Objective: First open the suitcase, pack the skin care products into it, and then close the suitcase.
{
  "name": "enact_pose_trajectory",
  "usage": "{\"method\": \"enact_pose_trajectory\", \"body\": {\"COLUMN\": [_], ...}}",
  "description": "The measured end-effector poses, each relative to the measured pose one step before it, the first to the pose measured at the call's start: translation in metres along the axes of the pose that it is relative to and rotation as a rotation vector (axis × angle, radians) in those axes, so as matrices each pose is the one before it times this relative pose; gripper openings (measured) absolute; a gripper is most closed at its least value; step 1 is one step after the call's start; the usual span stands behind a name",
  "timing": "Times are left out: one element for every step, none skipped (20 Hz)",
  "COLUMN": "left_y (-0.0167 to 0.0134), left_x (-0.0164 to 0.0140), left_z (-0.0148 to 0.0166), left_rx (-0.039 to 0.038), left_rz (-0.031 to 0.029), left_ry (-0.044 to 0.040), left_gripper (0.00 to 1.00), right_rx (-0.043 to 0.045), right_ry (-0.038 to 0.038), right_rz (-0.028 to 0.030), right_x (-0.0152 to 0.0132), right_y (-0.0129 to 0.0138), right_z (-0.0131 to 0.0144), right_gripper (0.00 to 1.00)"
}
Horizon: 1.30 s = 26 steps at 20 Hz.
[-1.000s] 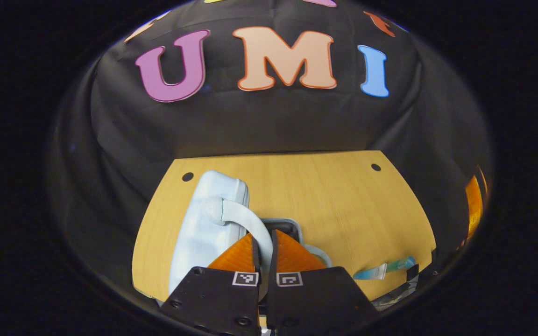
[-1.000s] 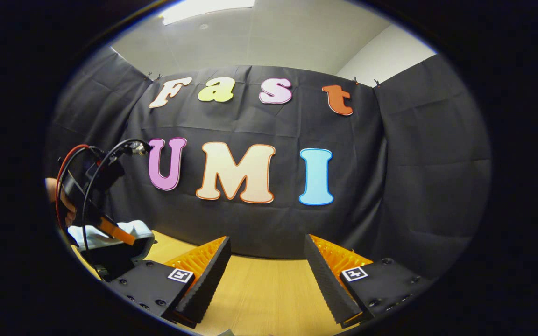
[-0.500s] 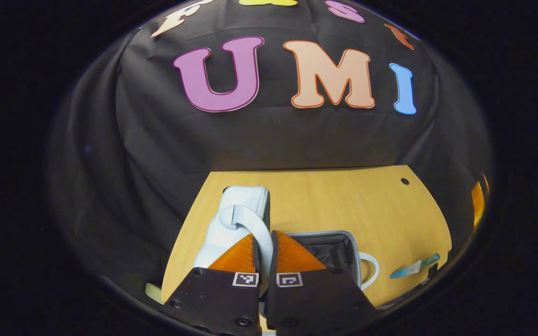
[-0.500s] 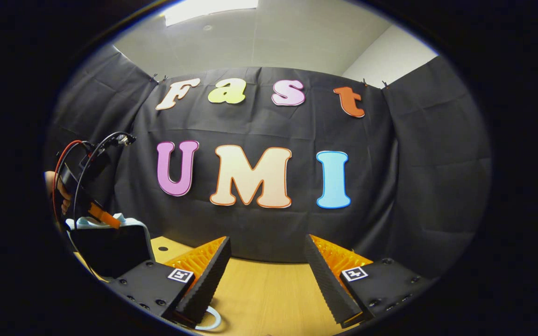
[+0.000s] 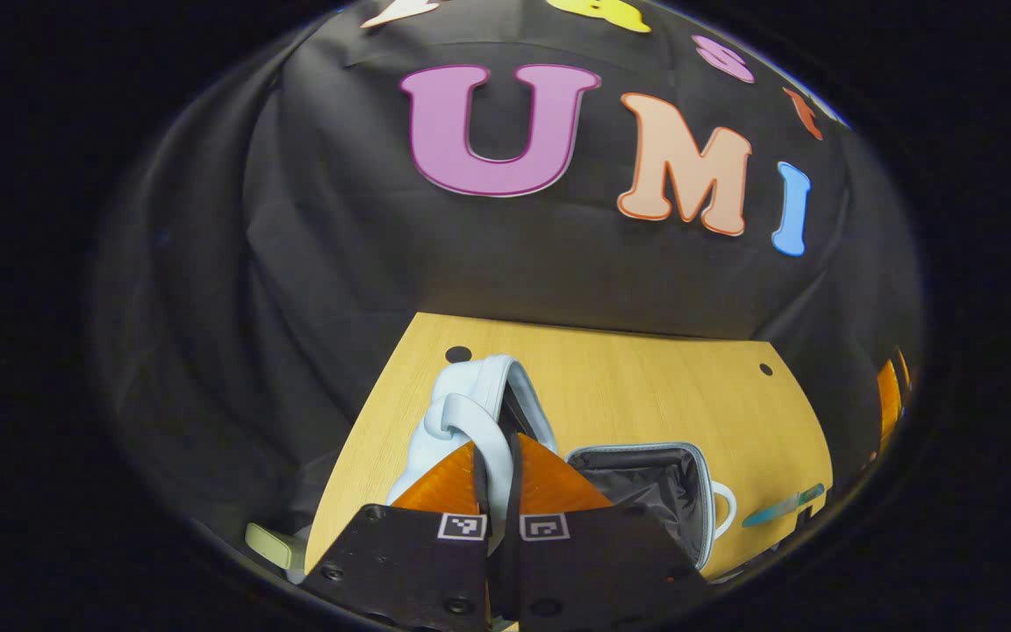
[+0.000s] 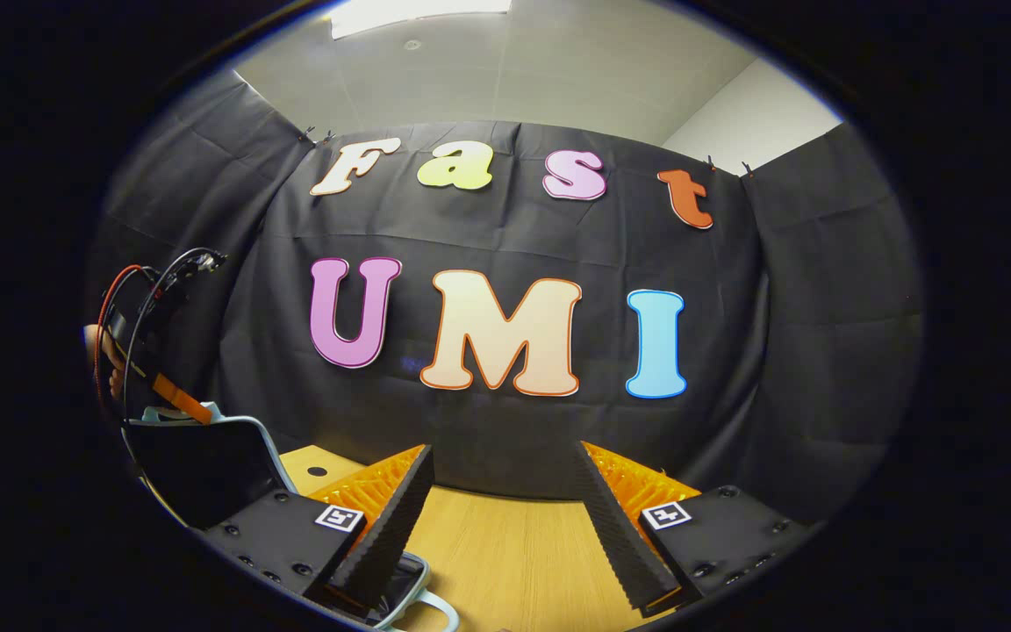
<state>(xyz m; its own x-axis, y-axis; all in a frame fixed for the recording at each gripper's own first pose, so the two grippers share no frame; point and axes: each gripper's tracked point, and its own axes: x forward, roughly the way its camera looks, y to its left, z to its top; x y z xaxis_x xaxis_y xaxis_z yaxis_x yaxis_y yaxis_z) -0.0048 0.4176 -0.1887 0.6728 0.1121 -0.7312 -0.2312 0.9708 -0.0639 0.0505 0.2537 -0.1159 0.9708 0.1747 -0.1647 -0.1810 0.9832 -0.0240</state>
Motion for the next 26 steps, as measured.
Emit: {"method": "enact_pose_trajectory", "body": {"left_y": [0.01188,0.01043,0.01092,0.00964,0.00850,0.00965,0.00779,0.00925,0.00728,0.00760,0.00899,0.00921,0.00831,0.00602,0.00883,0.00651,0.00821,0.01275,0.02839,0.02914,0.01748,0.00724,0.00475,-0.00148,-0.00146,-0.00044], "left_x": [0.00272,0.00418,0.00443,0.00353,0.00244,0.00141,0.00602,0.00414,0.00405,0.00355,0.00143,0.00312,0.00406,0.00235,0.00471,0.00274,0.00236,0.00063,0.00296,0.00202,0.00682,0.00367,0.00643,0.00097,-0.00223,-0.00373], "left_z": [-0.00162,-0.00138,-0.00427,-0.00292,-0.00302,-0.00224,-0.00250,-0.00373,-0.00424,-0.00274,-0.00458,-0.00451,-0.00406,-0.00470,-0.00579,-0.00432,-0.00445,-0.00384,-0.00105,-0.00943,-0.01597,-0.00985,-0.00252,0.00416,0.00375,0.00307], "left_rx": [-0.03399,-0.02692,-0.02462,-0.01432,-0.00760,-0.00883,-0.01228,-0.01971,-0.02022,-0.02187,-0.02993,-0.03226,-0.04071,-0.04783,-0.04851,-0.04640,-0.04589,-0.03183,0.02958,0.05441,0.01420,0.01434,0.03180,0.01326,-0.00158,-0.00275], "left_rz": [-0.00279,-0.00618,-0.00488,-0.00581,-0.01490,-0.00697,-0.01599,-0.00604,-0.01197,-0.01397,-0.01066,-0.01009,-0.01385,-0.01344,-0.01102,-0.01515,-0.00620,0.01660,0.10015,0.11195,0.03659,0.03578,0.03888,0.00374,-0.00798,0.00658], "left_ry": [0.00446,0.00811,0.00544,0.01019,0.01460,0.00530,0.01090,0.00861,0.00989,0.00580,0.01184,0.01159,0.01124,0.01492,0.01418,0.01706,0.01406,0.01341,-0.00291,0.03605,0.05826,0.04174,0.01157,-0.02153,-0.02682,-0.02156], "left_gripper": [0.00,0.00,0.00,0.00,0.00,0.00,0.00,0.00,0.00,0.00,0.00,0.00,0.00,0.00,0.00,0.00,0.01,0.01,0.03,0.05,0.01,0.06,0.08,0.08,0.12,0.13], "right_rx": [-0.00424,-0.00642,-0.00616,-0.00580,-0.00589,-0.00572,-0.00554,-0.00593,-0.00755,-0.00833,-0.00752,-0.00688,-0.00654,-0.00587,-0.00513,-0.00551,-0.00609,-0.00600,-0.00368,-0.00263,-0.00310,-0.00314,-0.00134,0.00004,-0.00122,-0.00166], "right_ry": [-0.00155,0.00057,0.00272,0.00353,0.00149,0.00280,0.00498,0.00318,0.00387,0.00095,0.00208,0.00232,0.00300,0.00373,0.00512,0.00328,0.00027,0.00099,0.00038,0.00075,-0.00173,0.00094,0.00389,0.00545,0.00565,0.00406], "right_rz": [-0.00103,-0.00042,0.00104,0.00179,0.00094,0.00192,0.00276,0.00367,0.00310,0.00264,0.00387,0.00348,0.00295,0.00320,0.00456,0.00388,0.00245,0.00212,0.00363,0.00551,0.00374,0.00293,0.00446,0.00567,0.00560,0.00478], "right_x": [0.00176,0.00175,0.00071,0.00141,0.00135,0.00074,0.00014,0.00141,0.00057,0.00066,0.00101,0.00056,-0.00021,0.00086,-0.00010,0.00058,0.00012,0.00073,0.00003,0.00082,-0.00050,-0.00018,0.00064,0.00054,-0.00056,0.00005], "right_y": [0.00487,0.00445,0.00474,0.00513,0.00404,0.00355,0.00431,0.00406,0.00378,0.00311,0.00273,0.00299,0.00215,0.00232,0.00244,0.00176,0.00169,0.00165,0.00143,0.00254,0.00215,0.00164,0.00214,0.00254,0.00186,0.00179], "right_z": [0.00105,0.00039,-0.00055,0.00010,-0.00021,-0.00028,-0.00164,0.00019,-0.00032,0.00075,-0.00045,0.00002,-0.00144,-0.00052,-0.00173,-0.00035,0.00011,0.00036,-0.00086,0.00032,-0.00084,-0.00066,-0.00165,-0.00224,-0.00271,-0.00143], "right_gripper": [0.99,0.99,0.99,0.99,0.99,0.99,0.99,0.99,0.99,0.99,0.99,0.99,0.99,0.99,0.99,0.99,0.99,0.99,0.99,0.99,0.99,0.99,0.99,0.99,0.99,0.99]}}
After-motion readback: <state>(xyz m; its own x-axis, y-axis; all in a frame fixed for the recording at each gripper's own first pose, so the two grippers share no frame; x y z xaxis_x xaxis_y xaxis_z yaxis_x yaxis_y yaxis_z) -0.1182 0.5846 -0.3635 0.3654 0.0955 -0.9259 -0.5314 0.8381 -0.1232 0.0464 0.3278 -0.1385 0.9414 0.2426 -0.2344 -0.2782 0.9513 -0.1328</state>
